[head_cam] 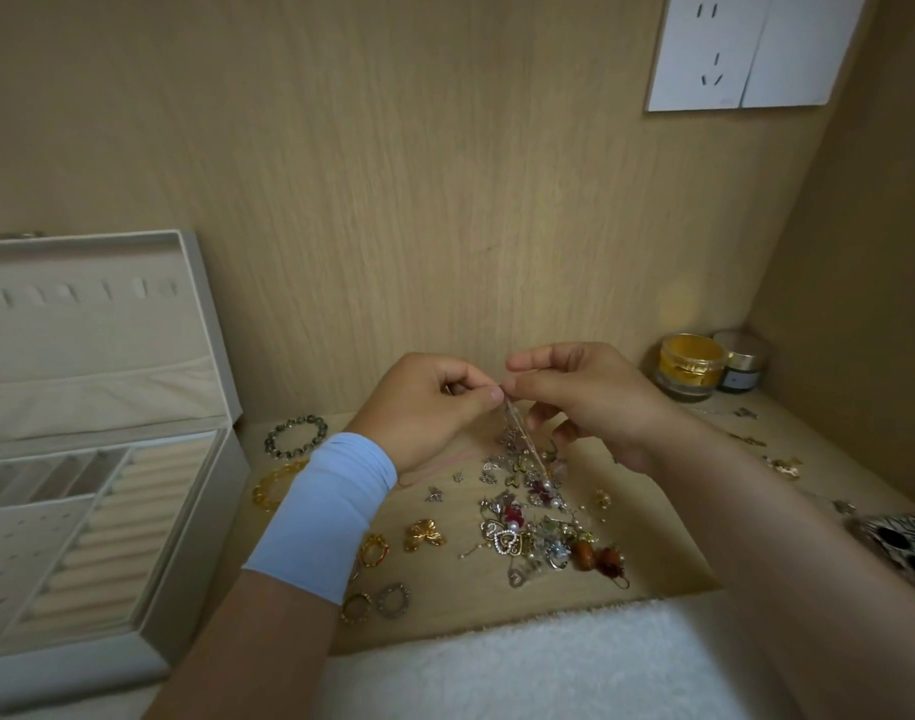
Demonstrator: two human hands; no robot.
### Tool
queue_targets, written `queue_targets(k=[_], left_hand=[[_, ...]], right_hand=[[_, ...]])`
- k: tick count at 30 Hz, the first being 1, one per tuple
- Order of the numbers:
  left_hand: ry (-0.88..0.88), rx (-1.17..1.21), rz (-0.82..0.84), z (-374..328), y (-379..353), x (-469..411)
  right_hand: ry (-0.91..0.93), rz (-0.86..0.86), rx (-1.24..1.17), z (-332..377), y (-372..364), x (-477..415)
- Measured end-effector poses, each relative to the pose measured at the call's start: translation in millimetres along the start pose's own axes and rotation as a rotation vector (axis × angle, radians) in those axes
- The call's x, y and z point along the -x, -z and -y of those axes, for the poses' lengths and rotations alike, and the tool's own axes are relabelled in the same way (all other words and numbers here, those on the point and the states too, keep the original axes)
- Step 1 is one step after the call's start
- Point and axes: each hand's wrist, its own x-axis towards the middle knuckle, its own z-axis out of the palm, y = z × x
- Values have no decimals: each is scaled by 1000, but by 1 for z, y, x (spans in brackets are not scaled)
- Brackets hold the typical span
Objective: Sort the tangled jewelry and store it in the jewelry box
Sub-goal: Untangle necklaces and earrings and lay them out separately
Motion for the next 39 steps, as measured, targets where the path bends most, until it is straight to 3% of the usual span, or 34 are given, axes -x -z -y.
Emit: queue_targets(k=[11,19,28,32,39], left_hand=[[29,-35,4,-2,3,2],[3,-67,51,-6,8,2],[87,43,66,-10,7,4],[89,207,33,-14,6,6],[135,271,21,-10,4,4]], right_hand=[[213,-112,297,-2,-3,-2],[167,43,247,3,3,2],[38,218,-12,-1,7,0],[75,200,-40,2,6,2],[132,114,75,6,7,4]])
